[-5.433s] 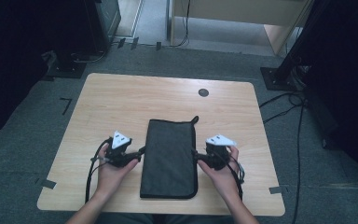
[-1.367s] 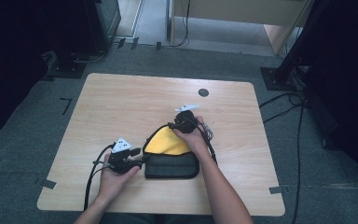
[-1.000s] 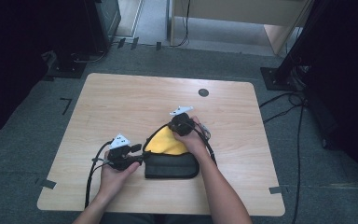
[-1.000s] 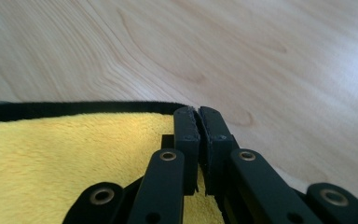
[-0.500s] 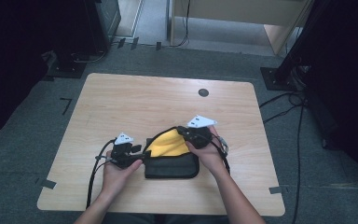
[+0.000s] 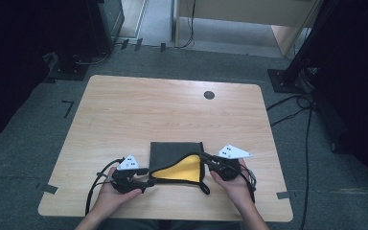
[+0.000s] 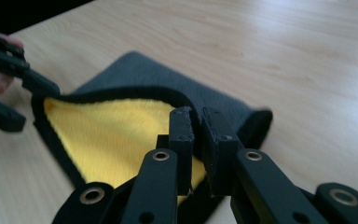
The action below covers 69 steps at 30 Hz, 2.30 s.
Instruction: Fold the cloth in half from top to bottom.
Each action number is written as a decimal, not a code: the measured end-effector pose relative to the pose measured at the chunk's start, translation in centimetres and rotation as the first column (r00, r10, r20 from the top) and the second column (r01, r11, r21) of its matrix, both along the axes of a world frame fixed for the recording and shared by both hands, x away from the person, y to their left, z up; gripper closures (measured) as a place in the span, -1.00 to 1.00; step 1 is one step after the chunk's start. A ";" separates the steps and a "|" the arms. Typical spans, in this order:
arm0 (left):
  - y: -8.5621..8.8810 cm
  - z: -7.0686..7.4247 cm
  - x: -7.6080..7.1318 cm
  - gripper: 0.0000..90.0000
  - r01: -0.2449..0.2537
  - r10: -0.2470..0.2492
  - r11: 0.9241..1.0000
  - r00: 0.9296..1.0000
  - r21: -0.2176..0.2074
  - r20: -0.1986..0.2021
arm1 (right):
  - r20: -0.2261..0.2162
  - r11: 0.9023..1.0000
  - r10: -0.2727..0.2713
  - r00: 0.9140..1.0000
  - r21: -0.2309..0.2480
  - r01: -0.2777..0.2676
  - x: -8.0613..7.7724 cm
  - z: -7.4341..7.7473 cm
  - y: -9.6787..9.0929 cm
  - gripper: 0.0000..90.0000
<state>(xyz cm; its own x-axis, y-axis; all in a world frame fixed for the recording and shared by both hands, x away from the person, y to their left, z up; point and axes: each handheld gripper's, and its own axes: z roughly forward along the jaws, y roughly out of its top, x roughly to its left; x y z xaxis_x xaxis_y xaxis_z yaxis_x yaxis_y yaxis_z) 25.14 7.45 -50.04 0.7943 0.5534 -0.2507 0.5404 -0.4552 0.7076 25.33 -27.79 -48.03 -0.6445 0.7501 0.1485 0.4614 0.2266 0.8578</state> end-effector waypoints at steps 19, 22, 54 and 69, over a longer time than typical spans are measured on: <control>-0.8 -0.2 -1.6 0.64 -0.015 0.006 0.999 0.985 0.052 0.174 | -0.233 0.977 -0.185 0.955 0.062 0.204 -1.5 -3.1 0.1 0.45; -0.7 -0.5 -1.8 0.70 -0.020 0.006 0.997 0.981 0.072 0.195 | -0.209 0.978 -0.178 0.962 0.074 0.197 -2.0 -2.9 0.3 0.84; 0.1 -1.0 -1.8 0.84 -0.034 0.020 0.996 0.987 0.086 0.162 | -0.329 0.966 -0.199 0.923 0.091 0.241 -2.9 -2.3 0.0 1.00; 2.0 0.9 0.3 -0.03 -0.155 0.166 0.973 0.985 -0.174 0.048 | -0.094 0.970 -0.241 0.966 -0.004 0.242 -3.1 1.7 3.2 -0.10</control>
